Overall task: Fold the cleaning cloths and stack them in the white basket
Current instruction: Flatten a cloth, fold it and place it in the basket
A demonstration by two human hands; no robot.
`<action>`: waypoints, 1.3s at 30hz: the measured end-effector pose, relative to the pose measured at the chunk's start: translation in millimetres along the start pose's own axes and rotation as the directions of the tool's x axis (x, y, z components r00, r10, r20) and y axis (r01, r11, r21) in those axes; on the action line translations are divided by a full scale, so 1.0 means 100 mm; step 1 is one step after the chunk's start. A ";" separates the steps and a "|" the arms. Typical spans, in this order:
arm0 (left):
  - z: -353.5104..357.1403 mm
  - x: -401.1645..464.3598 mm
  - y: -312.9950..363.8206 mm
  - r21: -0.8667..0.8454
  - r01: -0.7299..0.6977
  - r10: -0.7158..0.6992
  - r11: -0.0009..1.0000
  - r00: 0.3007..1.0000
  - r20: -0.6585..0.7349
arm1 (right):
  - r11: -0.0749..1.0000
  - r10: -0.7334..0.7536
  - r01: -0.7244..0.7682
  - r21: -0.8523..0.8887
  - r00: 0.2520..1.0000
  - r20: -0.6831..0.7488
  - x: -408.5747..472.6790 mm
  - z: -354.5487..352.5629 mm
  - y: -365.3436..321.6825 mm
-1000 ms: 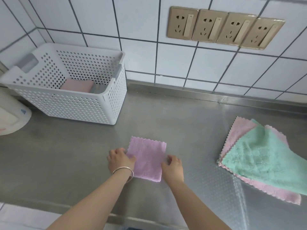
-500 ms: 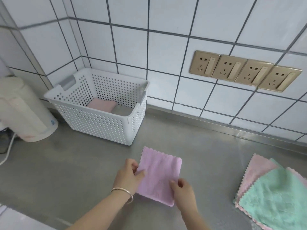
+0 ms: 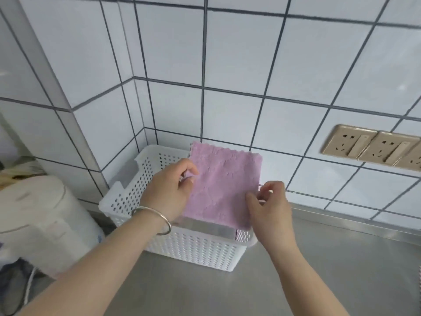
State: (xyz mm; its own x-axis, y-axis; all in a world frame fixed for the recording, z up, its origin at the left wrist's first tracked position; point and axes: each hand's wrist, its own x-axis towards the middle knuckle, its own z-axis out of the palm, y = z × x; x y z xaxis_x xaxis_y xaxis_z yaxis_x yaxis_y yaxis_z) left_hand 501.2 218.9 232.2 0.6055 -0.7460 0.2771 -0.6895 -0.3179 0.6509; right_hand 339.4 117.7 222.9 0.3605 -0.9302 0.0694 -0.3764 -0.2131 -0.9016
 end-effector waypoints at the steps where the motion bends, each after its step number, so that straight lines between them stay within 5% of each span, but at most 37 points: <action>1: -0.01 0.16 -0.15 0.039 0.020 -0.022 0.999 0.998 0.059 | 0.997 0.018 -0.016 -0.074 1.000 0.022 0.11 0.16 -0.03; 7: 0.45 0.82 -0.89 0.283 0.072 -0.202 0.956 0.865 0.460 | 0.808 0.300 -0.152 -0.568 0.937 0.176 0.72 0.95 0.24; 11: 0.84 1.03 -1.14 0.328 0.049 -0.258 0.943 0.731 0.632 | 0.550 0.389 -0.001 -0.835 0.886 0.254 0.99 1.22 0.46; 17: 1.36 1.17 -1.34 0.366 -0.094 -0.239 0.926 0.606 0.759 | 0.318 0.548 0.160 -0.934 0.773 0.319 1.14 1.43 0.76; 20: 1.57 1.18 -1.45 0.361 -0.135 -0.207 0.923 0.615 0.761 | 0.301 0.576 0.165 -0.939 0.754 0.317 1.24 1.50 0.93; 24: 1.80 1.18 -1.51 0.388 -0.155 -0.234 0.909 0.580 0.780 | 0.368 0.624 -0.013 -0.930 0.744 0.237 1.34 1.57 1.16; 29: 1.94 1.10 -1.65 0.356 -0.154 -0.176 0.922 0.652 0.738 | 0.310 0.673 0.004 -0.951 0.705 0.223 1.43 1.73 1.32; 32: 2.01 1.10 -1.68 0.422 -0.187 -0.219 0.887 0.633 0.742 | 0.293 0.687 0.039 -0.955 0.686 0.239 1.48 1.78 1.35; 39: 1.70 1.24 -1.12 0.469 -0.460 -0.115 0.754 0.610 0.784 | 0.453 0.558 0.165 -0.876 0.714 0.423 1.45 1.74 0.86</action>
State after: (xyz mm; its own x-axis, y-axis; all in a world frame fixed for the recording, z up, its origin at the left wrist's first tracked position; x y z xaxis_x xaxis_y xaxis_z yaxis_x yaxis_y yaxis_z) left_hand 585.8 62.8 73.1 0.1371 -0.8772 -0.4601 -0.9848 -0.1709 0.0323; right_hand 508.0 16.5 81.6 0.4082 -0.6563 -0.6345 -0.8587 -0.5119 -0.0229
